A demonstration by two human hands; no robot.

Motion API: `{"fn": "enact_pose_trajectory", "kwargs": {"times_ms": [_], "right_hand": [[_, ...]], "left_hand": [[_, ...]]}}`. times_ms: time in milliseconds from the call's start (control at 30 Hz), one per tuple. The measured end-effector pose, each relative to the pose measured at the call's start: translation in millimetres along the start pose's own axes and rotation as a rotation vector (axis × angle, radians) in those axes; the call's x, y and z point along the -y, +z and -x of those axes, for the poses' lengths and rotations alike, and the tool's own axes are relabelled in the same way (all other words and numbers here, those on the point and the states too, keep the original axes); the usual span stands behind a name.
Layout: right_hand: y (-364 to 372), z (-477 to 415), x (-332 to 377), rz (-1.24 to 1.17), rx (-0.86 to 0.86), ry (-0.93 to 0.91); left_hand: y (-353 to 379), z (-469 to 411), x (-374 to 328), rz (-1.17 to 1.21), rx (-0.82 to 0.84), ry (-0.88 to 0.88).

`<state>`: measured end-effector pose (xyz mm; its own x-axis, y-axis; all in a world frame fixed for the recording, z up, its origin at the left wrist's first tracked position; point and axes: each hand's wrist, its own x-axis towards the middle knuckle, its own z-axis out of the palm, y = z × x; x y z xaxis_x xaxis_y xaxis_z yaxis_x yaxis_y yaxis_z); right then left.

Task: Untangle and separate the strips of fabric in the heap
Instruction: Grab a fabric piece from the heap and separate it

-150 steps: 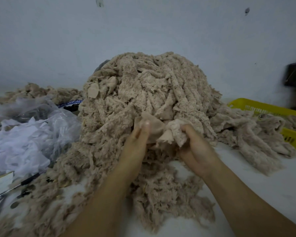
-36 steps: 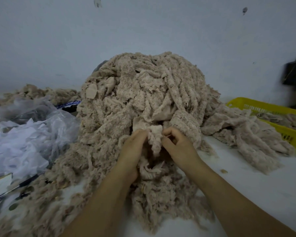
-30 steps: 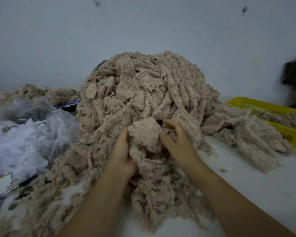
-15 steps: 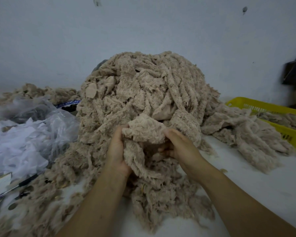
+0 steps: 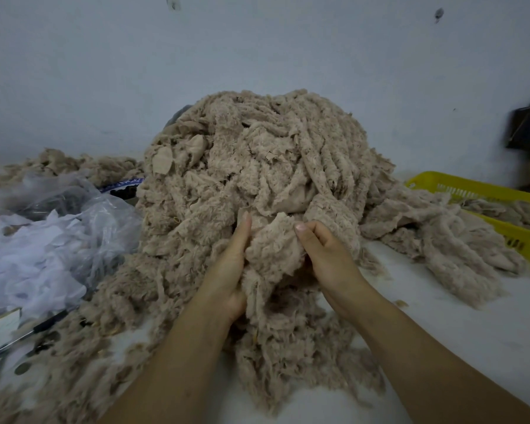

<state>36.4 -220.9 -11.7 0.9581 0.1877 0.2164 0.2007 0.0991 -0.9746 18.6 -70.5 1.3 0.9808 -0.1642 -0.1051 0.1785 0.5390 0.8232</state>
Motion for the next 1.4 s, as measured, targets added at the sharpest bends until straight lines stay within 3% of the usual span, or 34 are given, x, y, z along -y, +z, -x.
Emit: {"fn": "enact_pose_trajectory", "kwargs": {"times_ms": [100,167,233,300,400,467,533,600,700,767,833,933,1033,1100,1200,1400], "right_hand": [[-2,0,2,0.004,-0.058,-0.026],[-2,0,1,0.017,-0.090,-0.038],[-1,0,2,0.018,-0.094,-0.040],[-1,1,3,0.019,-0.015,-0.011],[0,8,1,0.238,0.300,0.048],[8,13,-3,0.497,0.541,0.040],[14,14,-7,0.685,0.634,-0.031],[11,13,-7,0.647,0.564,-0.048],[0,8,4,0.196,0.330,0.099],[-8,4,9,-0.208,0.242,0.203],[-10,0,12,-0.356,0.173,0.224],[-6,-1,11,-0.377,0.106,0.209],[-7,-3,6,-0.268,0.039,0.146],[-8,-2,6,-0.156,0.004,0.118],[-5,2,8,-0.078,0.110,0.127],[-5,5,7,0.088,0.221,0.231]], "left_hand": [[3,5,1,-0.245,0.050,0.027],[4,6,4,-0.435,-0.001,0.020],[3,4,6,-0.481,-0.043,0.014],[0,2,2,-0.251,-0.105,0.031],[-8,-2,-10,0.195,-0.158,0.063],[-16,-4,-14,0.313,-0.226,0.086],[-22,-6,-14,0.363,-0.269,0.133],[-24,-6,-15,0.422,-0.306,0.164],[-20,-7,-19,0.478,-0.280,0.175],[-18,-9,-16,0.329,-0.295,0.169],[-12,-9,-8,0.050,-0.320,0.180],[-3,-4,6,-0.395,-0.262,0.243],[6,1,14,-0.578,-0.037,0.238],[8,1,15,-0.679,-0.053,0.291],[7,1,17,-0.653,-0.142,0.351],[9,-1,14,-0.488,-0.179,0.252]]}}
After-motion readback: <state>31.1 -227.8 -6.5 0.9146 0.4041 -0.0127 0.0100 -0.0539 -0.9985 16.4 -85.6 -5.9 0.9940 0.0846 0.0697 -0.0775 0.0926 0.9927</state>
